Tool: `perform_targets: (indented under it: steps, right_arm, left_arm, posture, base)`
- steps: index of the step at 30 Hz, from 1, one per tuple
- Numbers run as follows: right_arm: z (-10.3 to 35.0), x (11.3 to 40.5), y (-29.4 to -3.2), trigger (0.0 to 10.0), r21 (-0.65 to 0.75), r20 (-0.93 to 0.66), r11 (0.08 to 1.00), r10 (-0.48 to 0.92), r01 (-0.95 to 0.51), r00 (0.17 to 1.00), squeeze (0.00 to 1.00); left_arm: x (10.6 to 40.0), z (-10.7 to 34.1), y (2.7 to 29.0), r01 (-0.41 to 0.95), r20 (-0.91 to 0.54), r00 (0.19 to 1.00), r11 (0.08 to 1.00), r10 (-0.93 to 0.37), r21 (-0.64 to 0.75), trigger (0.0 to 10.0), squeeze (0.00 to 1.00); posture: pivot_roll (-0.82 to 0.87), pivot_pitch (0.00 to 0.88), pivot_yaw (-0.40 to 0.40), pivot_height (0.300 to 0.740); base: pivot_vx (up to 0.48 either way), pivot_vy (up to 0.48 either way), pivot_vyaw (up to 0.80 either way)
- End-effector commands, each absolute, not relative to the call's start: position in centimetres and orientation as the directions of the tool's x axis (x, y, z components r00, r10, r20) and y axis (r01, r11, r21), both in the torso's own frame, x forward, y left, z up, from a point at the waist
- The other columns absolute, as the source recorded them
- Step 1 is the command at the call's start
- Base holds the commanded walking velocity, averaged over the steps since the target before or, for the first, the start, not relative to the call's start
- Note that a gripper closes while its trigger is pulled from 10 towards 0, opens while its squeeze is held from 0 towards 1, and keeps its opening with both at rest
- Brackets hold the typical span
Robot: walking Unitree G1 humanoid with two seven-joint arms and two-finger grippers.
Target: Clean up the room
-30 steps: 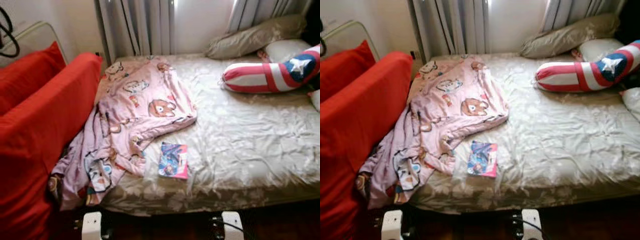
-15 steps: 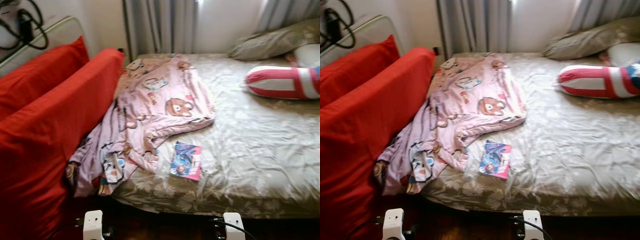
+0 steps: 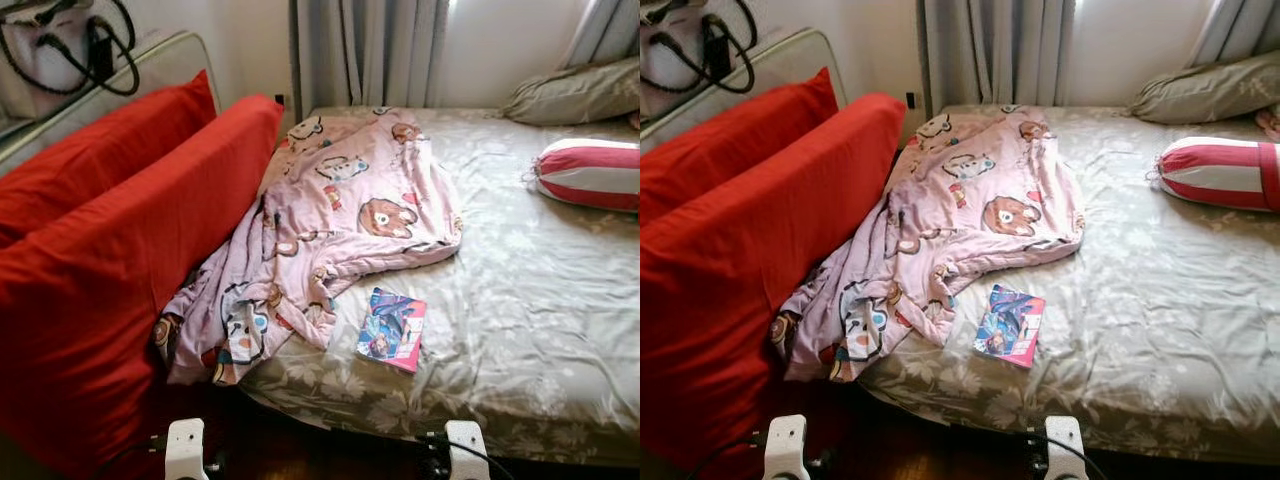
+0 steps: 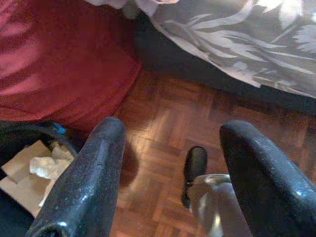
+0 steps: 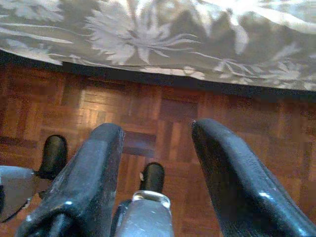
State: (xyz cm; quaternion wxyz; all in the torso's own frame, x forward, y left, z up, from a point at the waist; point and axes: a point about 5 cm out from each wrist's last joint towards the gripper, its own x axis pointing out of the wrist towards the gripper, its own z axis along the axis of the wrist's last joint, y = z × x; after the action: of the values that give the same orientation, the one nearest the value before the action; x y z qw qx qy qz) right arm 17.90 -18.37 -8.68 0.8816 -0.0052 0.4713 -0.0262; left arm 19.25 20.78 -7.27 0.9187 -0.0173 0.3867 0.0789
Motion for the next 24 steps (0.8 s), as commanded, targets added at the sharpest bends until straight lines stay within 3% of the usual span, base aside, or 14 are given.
perform_targets:
  steps: [1, 3, 13, 24]
  right_arm:
    - [-8.73, 17.86, -17.99, 10.0, -0.012, -0.830, 0.999, -0.034, 0.043, 0.557, 0.00]
    - [-8.67, 17.98, -17.84, 10.0, -0.012, -0.824, 1.000, -0.016, 0.011, 0.566, 0.00]
    - [-8.76, 17.80, -17.78, 10.0, -0.006, -0.827, 1.000, -0.017, 0.022, 0.562, 0.00]
    - [-8.45, 18.33, -17.99, 10.0, 0.004, -0.808, 0.999, -0.028, 0.053, 0.589, 0.00]
  left_arm:
    - [18.98, -7.39, 21.02, -0.160, -0.722, 0.678, 0.987, 0.135, 0.034, 10.0, 0.00]
    - [18.99, -7.38, 21.01, -0.159, -0.722, 0.679, 0.987, 0.134, 0.034, 10.0, 0.00]
    - [18.94, -7.40, 21.04, -0.159, -0.721, 0.679, 0.987, 0.135, 0.035, 10.0, 0.00]
    - [18.95, -7.40, 20.87, -0.155, -0.718, 0.684, 0.988, 0.129, 0.030, 10.0, 0.00]
  posture:
    - [0.06, 0.000, 0.040, 0.740]
    - [0.06, 0.000, 0.040, 0.740]
    - [0.06, 0.000, 0.035, 0.740]
    - [0.04, 0.000, 0.039, 0.740]
  base:
    - [0.296, 0.000, 0.00]
    - [0.300, 0.000, 0.00]
    - [0.321, 0.000, 0.77]
    - [0.330, 0.000, 0.00]
